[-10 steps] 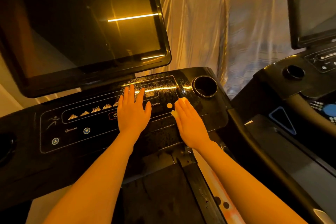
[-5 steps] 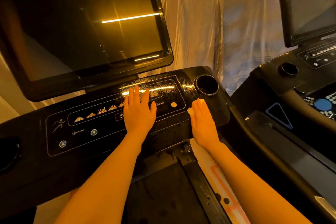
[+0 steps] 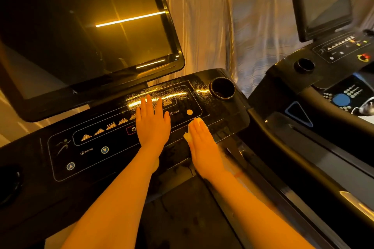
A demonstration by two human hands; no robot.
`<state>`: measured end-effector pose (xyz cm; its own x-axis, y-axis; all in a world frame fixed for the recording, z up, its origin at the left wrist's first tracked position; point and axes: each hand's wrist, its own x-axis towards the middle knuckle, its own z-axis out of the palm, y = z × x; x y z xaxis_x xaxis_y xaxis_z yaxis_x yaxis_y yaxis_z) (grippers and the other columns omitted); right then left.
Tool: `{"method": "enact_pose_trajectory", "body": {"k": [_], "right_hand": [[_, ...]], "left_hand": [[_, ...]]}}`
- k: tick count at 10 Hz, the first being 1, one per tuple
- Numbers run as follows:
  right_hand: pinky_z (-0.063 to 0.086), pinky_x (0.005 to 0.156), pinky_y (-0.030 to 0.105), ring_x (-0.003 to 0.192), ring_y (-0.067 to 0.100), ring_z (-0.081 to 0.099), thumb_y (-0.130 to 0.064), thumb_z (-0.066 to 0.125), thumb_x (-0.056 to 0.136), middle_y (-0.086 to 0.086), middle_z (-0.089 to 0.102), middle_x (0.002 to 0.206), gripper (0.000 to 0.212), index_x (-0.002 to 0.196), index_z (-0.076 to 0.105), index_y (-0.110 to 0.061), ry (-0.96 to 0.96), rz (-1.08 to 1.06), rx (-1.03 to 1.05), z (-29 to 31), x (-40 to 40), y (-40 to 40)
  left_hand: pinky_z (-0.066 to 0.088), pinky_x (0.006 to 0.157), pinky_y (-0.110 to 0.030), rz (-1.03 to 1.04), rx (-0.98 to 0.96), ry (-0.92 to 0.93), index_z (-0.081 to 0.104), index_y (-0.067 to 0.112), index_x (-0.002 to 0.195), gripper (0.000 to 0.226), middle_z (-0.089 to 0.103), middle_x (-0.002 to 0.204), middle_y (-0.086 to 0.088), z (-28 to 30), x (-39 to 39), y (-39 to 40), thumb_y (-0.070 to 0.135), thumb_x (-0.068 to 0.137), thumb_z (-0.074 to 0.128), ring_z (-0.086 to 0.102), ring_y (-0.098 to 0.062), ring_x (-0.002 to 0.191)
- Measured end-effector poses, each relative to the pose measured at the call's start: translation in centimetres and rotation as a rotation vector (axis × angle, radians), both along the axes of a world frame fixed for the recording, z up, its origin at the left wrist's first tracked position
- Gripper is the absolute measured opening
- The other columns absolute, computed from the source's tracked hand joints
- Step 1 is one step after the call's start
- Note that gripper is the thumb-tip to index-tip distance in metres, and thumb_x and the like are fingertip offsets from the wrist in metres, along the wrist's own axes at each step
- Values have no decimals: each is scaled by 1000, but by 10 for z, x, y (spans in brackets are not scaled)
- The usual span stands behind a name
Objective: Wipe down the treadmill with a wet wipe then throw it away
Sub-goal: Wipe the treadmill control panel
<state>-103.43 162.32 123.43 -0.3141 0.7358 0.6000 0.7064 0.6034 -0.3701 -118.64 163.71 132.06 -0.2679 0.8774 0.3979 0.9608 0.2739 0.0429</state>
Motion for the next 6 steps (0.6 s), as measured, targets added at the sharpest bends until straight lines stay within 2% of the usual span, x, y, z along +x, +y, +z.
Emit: {"method": "enact_pose_trajectory", "body": {"k": [1, 2, 3, 4, 5, 6], "right_hand": [[34, 102, 33, 112, 21, 45, -15, 45, 98, 5, 45, 113, 16, 114, 50, -11, -120, -251, -51, -4, 22, 6], [39, 102, 40, 114, 32, 48, -8, 49, 96, 18, 50, 118, 23, 118, 49, -2, 95, -293, -77, -11, 32, 5], [33, 109, 43, 128, 35, 40, -10, 37, 99, 23, 45, 134, 36, 130, 46, 6, 216, -258, -146, -6, 23, -4], [23, 114, 37, 134, 32, 35, -12, 37, 99, 22, 42, 141, 41, 134, 44, 8, 195, -295, -191, -3, 1, -17], [18, 118, 39, 136, 32, 30, -20, 35, 101, 18, 38, 142, 45, 139, 38, 3, 65, -339, -162, -7, -18, -26], [20, 118, 45, 134, 34, 32, -30, 36, 102, 15, 40, 139, 45, 141, 37, -6, -114, -416, -114, -9, -32, -33]], "left_hand": [[9, 122, -45, -31, 14, 41, 22, 20, 154, 57, 10, 162, -14, -6, -2, 3, 43, 103, 32, 4, -31, 150], [10, 122, -46, -32, 32, 37, 23, 18, 154, 57, 11, 162, -15, -6, -2, 4, 42, 103, 33, 5, -32, 150], [10, 122, -46, -38, 29, 51, 22, 18, 154, 57, 11, 162, -15, -7, -3, 5, 42, 103, 32, 5, -32, 150], [10, 121, -46, -37, 33, 57, 21, 18, 155, 57, 11, 162, -16, -6, -2, 2, 42, 104, 32, 6, -32, 150], [12, 120, -47, -23, 45, 56, 24, 16, 154, 57, 13, 161, -17, -11, -4, 4, 40, 103, 34, 8, -33, 150], [12, 120, -47, -44, 43, 53, 24, 16, 154, 56, 14, 161, -17, -10, -3, 5, 39, 104, 35, 9, -33, 149]]}}
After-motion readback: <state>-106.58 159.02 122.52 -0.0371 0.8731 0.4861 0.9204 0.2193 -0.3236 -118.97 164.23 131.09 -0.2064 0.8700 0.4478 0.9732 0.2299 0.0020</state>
